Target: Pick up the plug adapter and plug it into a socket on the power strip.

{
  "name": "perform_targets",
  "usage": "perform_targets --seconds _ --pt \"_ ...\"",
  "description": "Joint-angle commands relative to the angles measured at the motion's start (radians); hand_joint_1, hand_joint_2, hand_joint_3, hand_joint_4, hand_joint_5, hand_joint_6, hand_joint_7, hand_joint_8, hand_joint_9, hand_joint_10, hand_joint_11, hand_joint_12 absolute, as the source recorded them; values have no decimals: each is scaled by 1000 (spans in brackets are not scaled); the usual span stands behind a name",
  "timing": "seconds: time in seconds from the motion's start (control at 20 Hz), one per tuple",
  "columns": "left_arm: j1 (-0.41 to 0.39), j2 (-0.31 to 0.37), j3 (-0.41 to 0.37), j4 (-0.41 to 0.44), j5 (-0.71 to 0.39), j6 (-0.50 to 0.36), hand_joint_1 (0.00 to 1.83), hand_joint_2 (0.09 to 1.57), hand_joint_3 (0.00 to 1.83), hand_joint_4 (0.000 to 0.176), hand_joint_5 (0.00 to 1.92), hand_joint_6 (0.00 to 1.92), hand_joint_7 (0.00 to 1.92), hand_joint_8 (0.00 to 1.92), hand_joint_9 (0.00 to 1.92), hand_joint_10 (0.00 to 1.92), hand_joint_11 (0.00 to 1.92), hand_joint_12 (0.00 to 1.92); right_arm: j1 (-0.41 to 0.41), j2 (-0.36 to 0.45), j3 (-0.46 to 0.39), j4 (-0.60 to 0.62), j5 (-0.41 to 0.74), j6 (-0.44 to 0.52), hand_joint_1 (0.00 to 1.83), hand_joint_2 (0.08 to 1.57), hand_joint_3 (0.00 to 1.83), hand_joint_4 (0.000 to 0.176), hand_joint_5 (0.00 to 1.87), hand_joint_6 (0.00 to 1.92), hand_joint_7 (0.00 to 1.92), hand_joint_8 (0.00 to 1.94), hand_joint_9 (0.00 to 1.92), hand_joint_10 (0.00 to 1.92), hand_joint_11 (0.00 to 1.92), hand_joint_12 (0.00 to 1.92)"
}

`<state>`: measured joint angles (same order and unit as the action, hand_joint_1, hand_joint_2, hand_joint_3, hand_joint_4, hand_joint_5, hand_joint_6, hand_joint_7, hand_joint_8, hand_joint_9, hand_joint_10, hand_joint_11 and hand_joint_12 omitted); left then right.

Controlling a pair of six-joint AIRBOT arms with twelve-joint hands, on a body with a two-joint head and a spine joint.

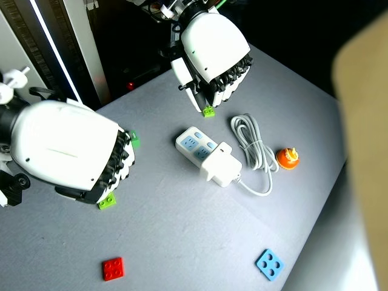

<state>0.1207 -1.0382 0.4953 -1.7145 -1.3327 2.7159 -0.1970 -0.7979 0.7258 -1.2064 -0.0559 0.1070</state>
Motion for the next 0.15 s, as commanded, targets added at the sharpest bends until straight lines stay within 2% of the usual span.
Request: perform_targets --seconds 0.0,0.1 --pt "-14 8 -6 87 -28 10 444 1442 2 0 1249 1921 1306 1921 1346 1921 1429 1921 10 8 4 -10 49 -5 252 1486 0 0 1073 1921 1218 1941 1373 1921 1521 1921" --pt "-14 8 -8 87 -28 10 418 1450 4 0 1237 1921 1295 1921 1334 1921 1405 1921 6 8 13 -10 63 -11 244 1493 1 0 1077 1921 1228 1941 1379 1921 1512 1921"
